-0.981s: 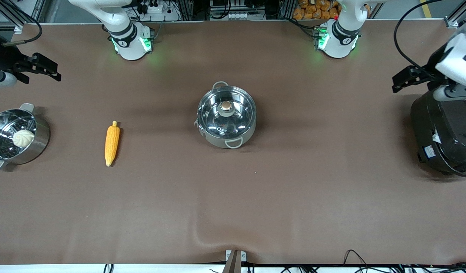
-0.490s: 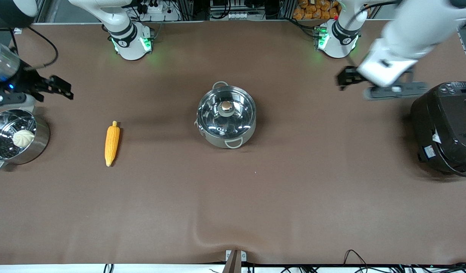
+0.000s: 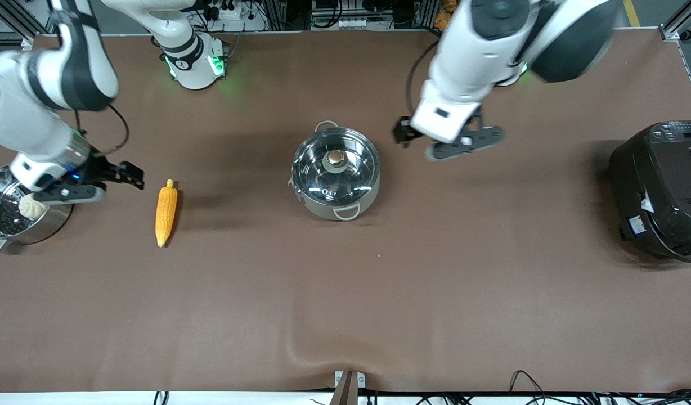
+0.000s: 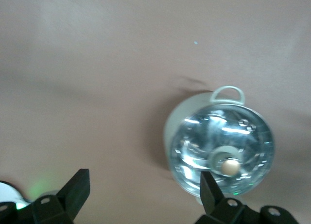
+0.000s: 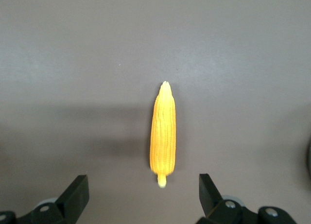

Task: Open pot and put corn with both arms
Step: 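Reach the left gripper to the lid knob while the right gripper reaches the corn, then grasp the lid knob with the left gripper while the right gripper grasps the corn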

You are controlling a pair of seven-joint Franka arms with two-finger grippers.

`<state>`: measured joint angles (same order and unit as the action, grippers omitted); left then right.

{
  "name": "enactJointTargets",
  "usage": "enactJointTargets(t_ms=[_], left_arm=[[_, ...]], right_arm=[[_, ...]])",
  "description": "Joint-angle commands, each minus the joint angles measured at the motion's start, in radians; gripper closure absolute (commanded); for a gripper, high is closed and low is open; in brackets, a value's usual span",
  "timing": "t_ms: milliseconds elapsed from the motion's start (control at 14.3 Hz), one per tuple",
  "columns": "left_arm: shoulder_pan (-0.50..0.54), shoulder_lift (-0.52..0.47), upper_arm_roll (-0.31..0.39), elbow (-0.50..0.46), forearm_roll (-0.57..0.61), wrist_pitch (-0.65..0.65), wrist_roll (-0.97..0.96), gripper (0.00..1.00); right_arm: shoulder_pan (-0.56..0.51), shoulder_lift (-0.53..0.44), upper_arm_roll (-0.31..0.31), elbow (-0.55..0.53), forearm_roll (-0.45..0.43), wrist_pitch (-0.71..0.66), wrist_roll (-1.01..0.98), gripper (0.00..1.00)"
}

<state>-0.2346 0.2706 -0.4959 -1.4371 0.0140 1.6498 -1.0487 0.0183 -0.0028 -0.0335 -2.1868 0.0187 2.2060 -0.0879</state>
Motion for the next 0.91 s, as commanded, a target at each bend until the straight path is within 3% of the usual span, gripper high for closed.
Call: enactJointTargets(t_ms=[0, 350, 841], left_arm=[[-0.084, 0.08, 0.01, 0.04, 0.007, 0.089, -0.158, 0.0], [-0.181, 0.189, 0.013, 0.038, 0.069, 0.182, -0.33, 0.0], [-0.27, 0.295, 0.023, 0.038, 0.153, 0.258, -0.474, 0.0]], right_arm=[[0.0, 0.044, 0.009, -0.048, 0.004, 0.061, -0.007, 0.0], [-0.027, 0.19, 0.009, -0.067, 0.004, 0.207, -0.124, 0.0], [-0.034, 0.308, 0.009, -0.065, 0.004, 0.356, -0.127, 0.0]])
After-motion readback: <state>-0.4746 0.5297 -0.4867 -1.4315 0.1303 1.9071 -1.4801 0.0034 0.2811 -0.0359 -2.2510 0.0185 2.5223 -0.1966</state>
